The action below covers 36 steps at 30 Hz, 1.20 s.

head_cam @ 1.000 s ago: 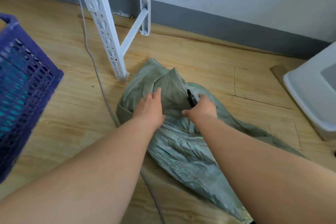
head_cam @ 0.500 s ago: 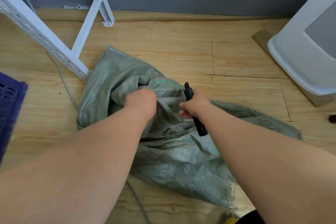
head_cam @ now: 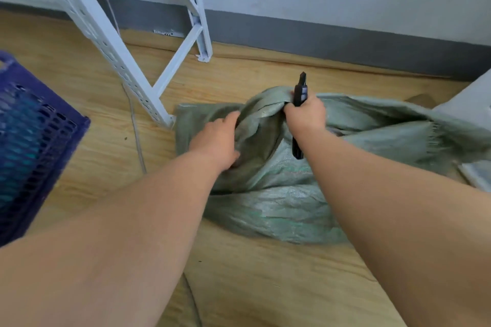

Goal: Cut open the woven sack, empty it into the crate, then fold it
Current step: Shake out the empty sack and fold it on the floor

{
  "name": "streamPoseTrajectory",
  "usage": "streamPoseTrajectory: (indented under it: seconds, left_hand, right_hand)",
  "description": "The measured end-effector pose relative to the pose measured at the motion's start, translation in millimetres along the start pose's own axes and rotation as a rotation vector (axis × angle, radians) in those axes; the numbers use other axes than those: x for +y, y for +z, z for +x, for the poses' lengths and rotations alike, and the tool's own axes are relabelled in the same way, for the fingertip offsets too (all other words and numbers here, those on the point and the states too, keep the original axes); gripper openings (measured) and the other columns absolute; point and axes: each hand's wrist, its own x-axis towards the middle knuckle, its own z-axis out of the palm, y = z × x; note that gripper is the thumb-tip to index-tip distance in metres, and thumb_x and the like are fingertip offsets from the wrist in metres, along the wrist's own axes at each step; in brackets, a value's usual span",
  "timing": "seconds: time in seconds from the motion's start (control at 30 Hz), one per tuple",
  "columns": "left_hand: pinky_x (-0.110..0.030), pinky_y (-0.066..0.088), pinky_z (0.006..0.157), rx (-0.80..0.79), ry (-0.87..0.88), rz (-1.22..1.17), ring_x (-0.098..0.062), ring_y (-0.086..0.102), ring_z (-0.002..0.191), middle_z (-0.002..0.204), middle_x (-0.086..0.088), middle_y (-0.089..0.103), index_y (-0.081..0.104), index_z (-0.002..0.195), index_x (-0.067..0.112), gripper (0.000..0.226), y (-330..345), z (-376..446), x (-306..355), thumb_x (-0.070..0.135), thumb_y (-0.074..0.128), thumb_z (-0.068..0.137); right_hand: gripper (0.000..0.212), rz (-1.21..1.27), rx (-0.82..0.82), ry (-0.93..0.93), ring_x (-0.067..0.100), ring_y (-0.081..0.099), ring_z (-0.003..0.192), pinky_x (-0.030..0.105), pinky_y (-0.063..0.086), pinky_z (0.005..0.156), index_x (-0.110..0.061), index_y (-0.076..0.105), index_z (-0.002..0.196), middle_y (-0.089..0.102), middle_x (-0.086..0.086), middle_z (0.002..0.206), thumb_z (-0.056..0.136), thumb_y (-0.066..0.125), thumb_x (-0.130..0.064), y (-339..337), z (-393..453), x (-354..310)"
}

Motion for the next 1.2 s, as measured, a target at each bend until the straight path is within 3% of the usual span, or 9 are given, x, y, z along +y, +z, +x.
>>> streamPoseTrajectory:
  seconds: [0.1, 0.27, 0.47, 0.57, 0.67, 0.73, 1.0, 1.13, 1.2]
  left_hand:
    - [-0.037, 0.046, 0.074, 0.071, -0.03, 0.113, -0.031, 0.058, 0.108, 0.119, -0.008, 0.056, 0.059, 0.117, 0.019, 0.023, -13, -3, 2, 0.023, 0.052, 0.095]
    - [-0.038, 0.04, 0.081, 0.317, -0.189, -0.046, -0.031, 0.052, 0.112, 0.135, -0.007, 0.038, 0.058, 0.124, 0.017, 0.035, -66, 12, 22, 0.038, 0.053, 0.095]
    - [-0.035, 0.036, 0.094, 0.913, 0.263, -0.238, -0.028, 0.055, 0.099, 0.112, -0.006, 0.055, 0.058, 0.102, 0.016, 0.022, -102, 8, 72, 0.017, 0.063, 0.081]
    - [-0.038, 0.04, 0.089, 0.511, 0.474, 0.033, -0.027, 0.057, 0.103, 0.113, -0.003, 0.056, 0.053, 0.11, 0.02, 0.029, -47, -12, 60, 0.024, 0.065, 0.083]
    - [-0.04, 0.048, 0.092, -0.311, 0.417, 0.301, -0.025, 0.053, 0.119, 0.132, -0.001, 0.049, 0.043, 0.136, 0.028, 0.057, 19, -29, 27, 0.034, 0.067, 0.085]
    - [-0.039, 0.049, 0.095, -0.461, 0.36, 0.253, -0.023, 0.053, 0.121, 0.135, 0.001, 0.051, 0.046, 0.137, 0.031, 0.055, 41, -34, 6, 0.039, 0.065, 0.086]
    - [-0.035, 0.044, 0.072, 0.421, 0.164, -0.184, -0.022, 0.058, 0.1, 0.109, 0.0, 0.057, 0.058, 0.104, 0.022, 0.012, 29, -37, -59, 0.026, 0.053, 0.094]
    - [-0.042, 0.044, 0.09, 0.821, -0.067, -0.29, -0.031, 0.052, 0.113, 0.123, -0.01, 0.051, 0.051, 0.12, 0.013, 0.051, 22, -45, -89, 0.03, 0.071, 0.076]
    - [-0.044, 0.036, 0.101, 0.788, -0.268, -0.36, -0.031, 0.042, 0.129, 0.143, -0.01, 0.038, 0.037, 0.14, 0.015, 0.083, 18, -44, -105, 0.041, 0.076, 0.071]
  right_hand:
    - [0.031, -0.047, 0.012, -0.121, 0.019, 0.054, 0.096, 0.025, 0.041, 0.082, -0.017, 0.061, 0.119, 0.059, 0.001, 0.102, 0.091, 0.051, -0.007, -1, -3, -23]
    - [0.026, -0.08, 0.267, -0.282, 0.029, 0.057, 0.109, 0.029, 0.04, 0.084, -0.011, 0.06, 0.11, 0.062, 0.01, 0.117, 0.088, 0.048, -0.005, -46, 4, -55]
    - [0.037, -0.046, 0.63, -0.292, 0.007, 0.042, 0.131, 0.002, 0.019, 0.084, -0.013, 0.058, 0.12, 0.036, -0.006, 0.154, 0.089, 0.045, 0.002, -108, -19, -47]
    - [0.035, -0.061, 0.657, -0.017, 0.003, 0.047, 0.122, 0.012, 0.031, 0.093, -0.019, 0.059, 0.118, 0.042, -0.007, 0.15, 0.091, 0.046, -0.002, -101, -43, 10]
    - [0.043, -0.298, 0.271, 0.328, 0.03, 0.056, 0.12, 0.035, 0.047, 0.097, -0.014, 0.056, 0.128, 0.056, 0.01, 0.134, 0.089, 0.047, -0.001, -71, -70, 71]
    - [0.036, -0.511, 0.079, 0.456, 0.035, 0.057, 0.118, 0.035, 0.047, 0.09, -0.005, 0.055, 0.126, 0.059, 0.017, 0.128, 0.092, 0.048, -0.002, -52, -84, 86]
    - [0.017, -0.212, 0.064, 0.053, 0.029, 0.064, 0.093, 0.045, 0.055, 0.08, -0.02, 0.06, 0.104, 0.066, 0.006, 0.101, 0.091, 0.052, -0.012, 48, -92, 36]
    - [0.029, 0.167, -0.111, 0.037, 0.015, 0.068, 0.063, 0.037, 0.058, 0.077, -0.031, 0.056, 0.121, 0.066, -0.004, 0.095, 0.093, 0.06, -0.023, 85, -97, 6]
    - [0.035, 0.168, -0.211, 0.042, 0.012, 0.064, 0.056, 0.028, 0.056, 0.067, -0.026, 0.055, 0.128, 0.065, -0.004, 0.089, 0.093, 0.061, -0.024, 94, -96, -5]
